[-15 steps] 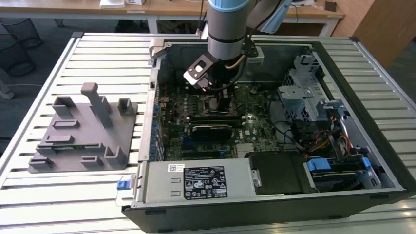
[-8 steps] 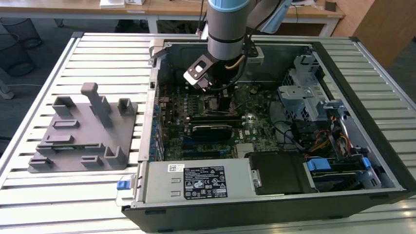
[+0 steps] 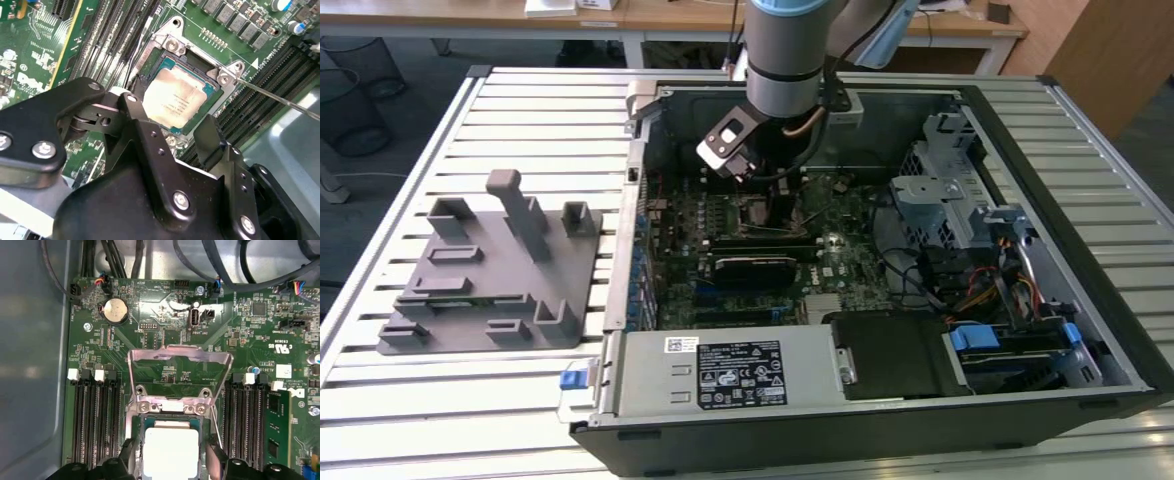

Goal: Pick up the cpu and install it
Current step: 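Place the cpu into insertion slot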

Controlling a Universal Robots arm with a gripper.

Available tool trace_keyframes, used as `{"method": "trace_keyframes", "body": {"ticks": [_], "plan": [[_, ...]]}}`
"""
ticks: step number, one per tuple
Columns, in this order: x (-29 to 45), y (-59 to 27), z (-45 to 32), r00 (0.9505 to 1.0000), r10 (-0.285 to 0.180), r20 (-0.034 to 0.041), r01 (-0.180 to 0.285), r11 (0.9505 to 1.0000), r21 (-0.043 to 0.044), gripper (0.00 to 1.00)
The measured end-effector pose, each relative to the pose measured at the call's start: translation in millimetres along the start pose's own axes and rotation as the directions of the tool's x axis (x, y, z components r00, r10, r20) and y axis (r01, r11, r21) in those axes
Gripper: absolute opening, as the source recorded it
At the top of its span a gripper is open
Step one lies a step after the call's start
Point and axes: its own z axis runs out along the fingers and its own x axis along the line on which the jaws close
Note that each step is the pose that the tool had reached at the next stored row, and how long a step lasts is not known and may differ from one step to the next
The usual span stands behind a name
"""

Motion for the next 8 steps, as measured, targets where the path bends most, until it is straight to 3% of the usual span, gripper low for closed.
{"method": "trace_keyframes", "body": {"ticks": [2, 4, 8], "plan": [[0.0, 0.1, -2.7, 1.0, 0.0, 0.0, 0.0, 1.0, 0.0, 0.64], [0.0, 0.1, -4.8, 1.0, 0.0, 0.0, 0.0, 1.0, 0.0001, 0.52], [0.0, 0.2, -7.8, 1.0, 0.0, 0.0, 0.0, 1.0, 0.0, 0.4]]}}
